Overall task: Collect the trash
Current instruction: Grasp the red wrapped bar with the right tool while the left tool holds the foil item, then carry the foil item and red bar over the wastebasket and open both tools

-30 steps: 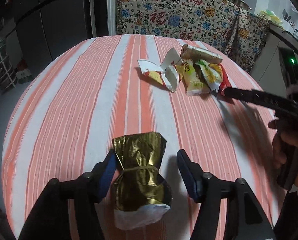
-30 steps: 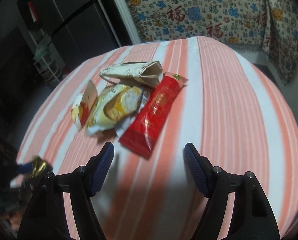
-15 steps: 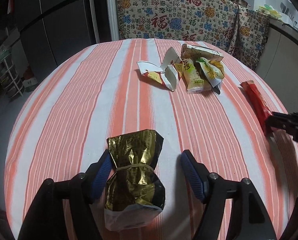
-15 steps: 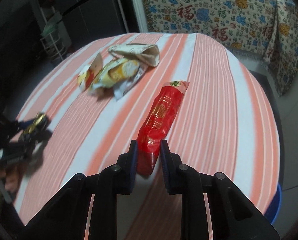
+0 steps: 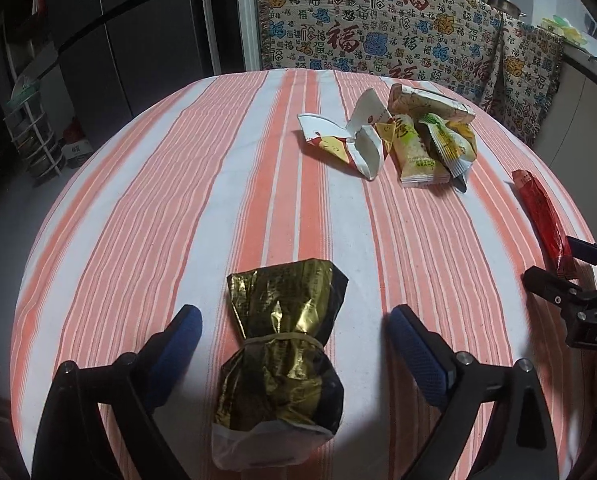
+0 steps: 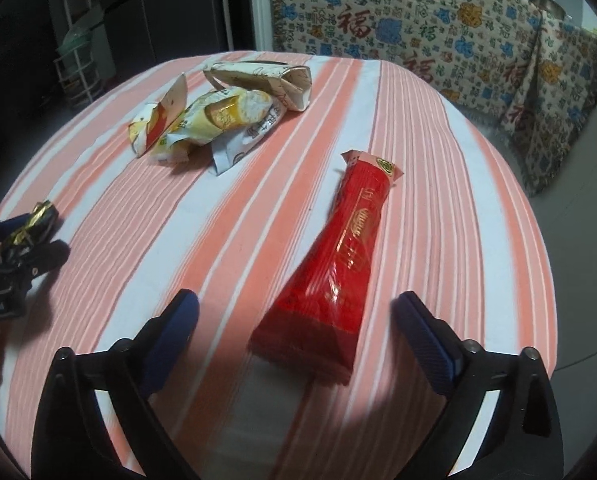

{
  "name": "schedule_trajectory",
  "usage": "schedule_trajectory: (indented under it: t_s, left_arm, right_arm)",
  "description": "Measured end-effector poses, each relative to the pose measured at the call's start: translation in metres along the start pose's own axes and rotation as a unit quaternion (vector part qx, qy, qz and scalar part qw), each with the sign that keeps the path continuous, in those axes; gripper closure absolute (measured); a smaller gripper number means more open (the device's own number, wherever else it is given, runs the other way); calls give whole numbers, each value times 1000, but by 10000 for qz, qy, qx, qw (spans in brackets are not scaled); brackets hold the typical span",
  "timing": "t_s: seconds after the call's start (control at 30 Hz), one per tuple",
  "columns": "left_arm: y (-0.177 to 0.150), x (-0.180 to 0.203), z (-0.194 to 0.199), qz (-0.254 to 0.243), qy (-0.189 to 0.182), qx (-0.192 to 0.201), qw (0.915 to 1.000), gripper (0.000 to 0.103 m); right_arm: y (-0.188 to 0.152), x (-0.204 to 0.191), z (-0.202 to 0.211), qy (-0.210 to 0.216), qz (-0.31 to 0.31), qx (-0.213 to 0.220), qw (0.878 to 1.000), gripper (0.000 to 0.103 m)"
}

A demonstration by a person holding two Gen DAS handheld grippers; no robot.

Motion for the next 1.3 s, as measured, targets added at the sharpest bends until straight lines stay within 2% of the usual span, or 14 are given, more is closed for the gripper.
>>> schedule_trajectory:
  t_s: [0.27,0.3,0.37,0.43,0.53,0.57,0.7,0.73,0.8,0.83,0.9,1.1,1.2,1.3]
  left_arm:
    - [-2,0,2,-117,-145,-11,9998,6]
    - [-3,0,4,-216,-240,-29,9995,6]
    - [-8,-3,9,-308,-356,-65,9989,6]
    - [-11,-7,14,-297,-466,-114,9984,7]
    - [-10,-1,18,-412,-671,-142,9968,8]
    - [-8,1,18,-475,-665,-143,9966,12]
    - [-3,10,14,-730,-577,-264,9953,44]
    - [-3,10,15,-733,-588,-262,9952,51]
    - [-3,9,18,-675,-632,-247,9954,57]
    - [-2,9,20,-637,-660,-197,9956,59]
    - [-3,10,26,-578,-722,-126,9956,60]
    - [3,23,41,-385,-948,102,9947,60]
    - [6,38,44,-444,-1026,126,9936,60]
    - [5,47,45,-547,-925,150,9941,60]
  right_arm:
    - [3,2,-1,97,-4,-78,9999,1]
    - [3,4,1,183,-32,-161,9997,2]
    - [10,17,12,504,-340,-244,9979,17]
    - [20,30,24,603,-552,-129,9966,18]
    - [29,34,34,616,-498,-64,9968,18]
    - [31,32,35,683,-495,-48,9964,18]
    - [31,17,23,690,-446,-123,9965,18]
    - [30,15,18,654,-430,-169,9968,25]
    - [27,14,12,666,-381,-286,9966,63]
    - [28,14,12,653,-339,-270,9969,87]
    - [29,14,20,690,-299,-162,9970,100]
    - [30,14,48,893,-219,74,9957,102]
    - [26,17,49,905,-219,27,9956,102]
    - [21,19,44,806,-98,-103,9966,98]
Point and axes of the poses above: each gripper's, at about its wrist camera, not at the fingertips, and z roughly against the way its jaws point, x to its right, y to its top, the point moved 7 cm from there along -z, roughly the way its jaws point, and after that the axes turned 8 degrees about -z, right-handed, at the moved point
